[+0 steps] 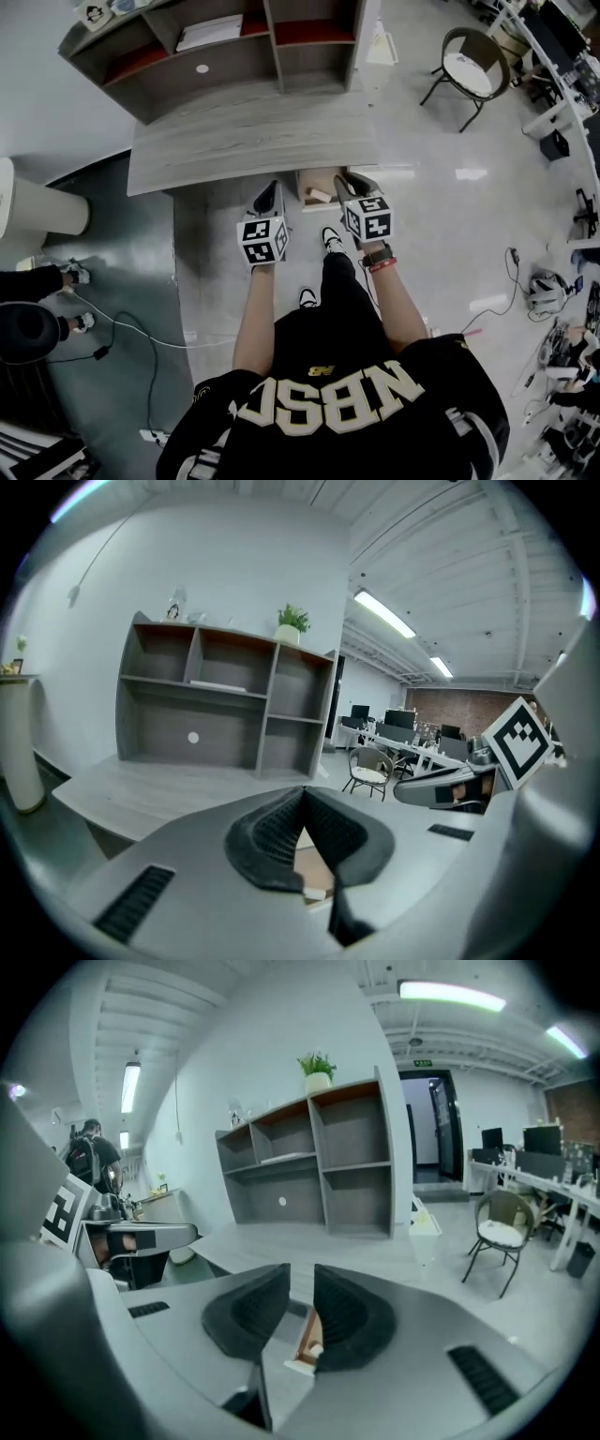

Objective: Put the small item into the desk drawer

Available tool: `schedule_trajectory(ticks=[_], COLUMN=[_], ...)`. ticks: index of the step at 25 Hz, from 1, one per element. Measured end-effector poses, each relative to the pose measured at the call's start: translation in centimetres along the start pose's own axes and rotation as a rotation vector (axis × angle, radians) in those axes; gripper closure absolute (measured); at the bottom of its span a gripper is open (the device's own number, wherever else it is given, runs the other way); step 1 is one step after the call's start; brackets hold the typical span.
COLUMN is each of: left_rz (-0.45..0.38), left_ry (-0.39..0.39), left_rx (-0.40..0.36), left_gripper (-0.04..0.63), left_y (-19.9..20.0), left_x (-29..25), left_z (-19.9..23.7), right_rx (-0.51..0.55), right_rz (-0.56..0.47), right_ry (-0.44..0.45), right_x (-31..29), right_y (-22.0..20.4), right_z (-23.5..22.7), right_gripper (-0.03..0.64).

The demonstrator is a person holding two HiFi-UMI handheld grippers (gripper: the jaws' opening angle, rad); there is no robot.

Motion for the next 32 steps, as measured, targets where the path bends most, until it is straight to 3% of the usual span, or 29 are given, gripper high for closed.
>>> schedule_trajectory(ticks=[14,23,32], left_rz=[-0.214,-0.265,-0.263], left_ry=[-0.045,-0.052,-0.061], left_rx=[-0.074,-0.093,-0.102], left_gripper=[0.583,0.583,0.583], left_y=[7.9,8.9,8.7], left_x=[6.5,9.0,9.2], left_z=[-3.0,-4.1,-4.8], right_rx=[0.064,0.092,0.094], right_rz=[-0.257,-0.335,-0.354], right_ry=[-0.065,-0.092,-0.128], right_x=[8.9,11.8,13.0], right_y=[6.4,7.2,7.3], right_z=[3.1,4.9,4.3], right_gripper=[0.568,0.607,0.609])
Point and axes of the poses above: the fingertips, and each gripper's own axes: x backward along the fingers, z to its left, y out of its top, the point moved 3 cm from there along x, backward along the fingers, and after that the axes turned 4 degrees about y, right-handed, at the moved point
